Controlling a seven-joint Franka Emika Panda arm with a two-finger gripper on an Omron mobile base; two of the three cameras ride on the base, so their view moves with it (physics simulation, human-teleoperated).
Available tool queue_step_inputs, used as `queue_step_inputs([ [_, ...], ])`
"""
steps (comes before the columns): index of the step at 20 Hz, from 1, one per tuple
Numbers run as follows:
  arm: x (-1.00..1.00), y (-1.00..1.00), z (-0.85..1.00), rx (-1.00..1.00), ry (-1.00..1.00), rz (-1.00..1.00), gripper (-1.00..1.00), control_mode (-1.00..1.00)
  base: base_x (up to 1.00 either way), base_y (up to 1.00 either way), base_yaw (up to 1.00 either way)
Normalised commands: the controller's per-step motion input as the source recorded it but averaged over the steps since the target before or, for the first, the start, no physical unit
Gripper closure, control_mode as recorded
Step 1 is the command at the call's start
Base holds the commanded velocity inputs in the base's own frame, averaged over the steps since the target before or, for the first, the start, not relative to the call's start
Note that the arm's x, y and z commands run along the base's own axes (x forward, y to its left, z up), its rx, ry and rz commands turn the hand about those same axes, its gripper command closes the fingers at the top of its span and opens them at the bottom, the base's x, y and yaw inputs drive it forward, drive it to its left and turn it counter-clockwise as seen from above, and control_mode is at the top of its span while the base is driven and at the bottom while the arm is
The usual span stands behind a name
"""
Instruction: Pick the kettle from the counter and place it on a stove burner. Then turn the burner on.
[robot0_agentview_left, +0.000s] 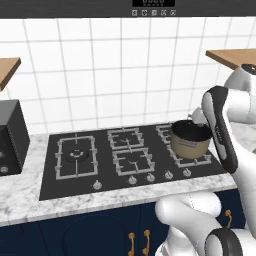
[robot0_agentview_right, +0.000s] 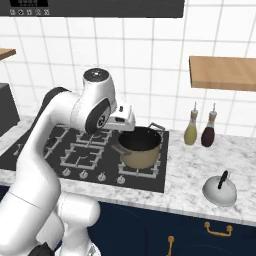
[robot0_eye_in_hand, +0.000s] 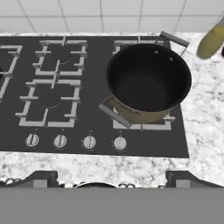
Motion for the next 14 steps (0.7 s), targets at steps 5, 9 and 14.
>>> queue_step_inputs([
  [5, -0.75, -1.00, 0.00, 0.02, -0.13, -0.06, -1.00, -1.00, 0.00, 0.00, 0.00],
  [9, -0.45, -1.00, 0.00, 0.02, -0.01, -0.13, -1.00, -1.00, 0.00, 0.00, 0.00],
  [14, -0.16, -1.00, 0.00, 0.03, 0.00, -0.15, -1.00, -1.00, 0.00, 0.00, 0.00],
])
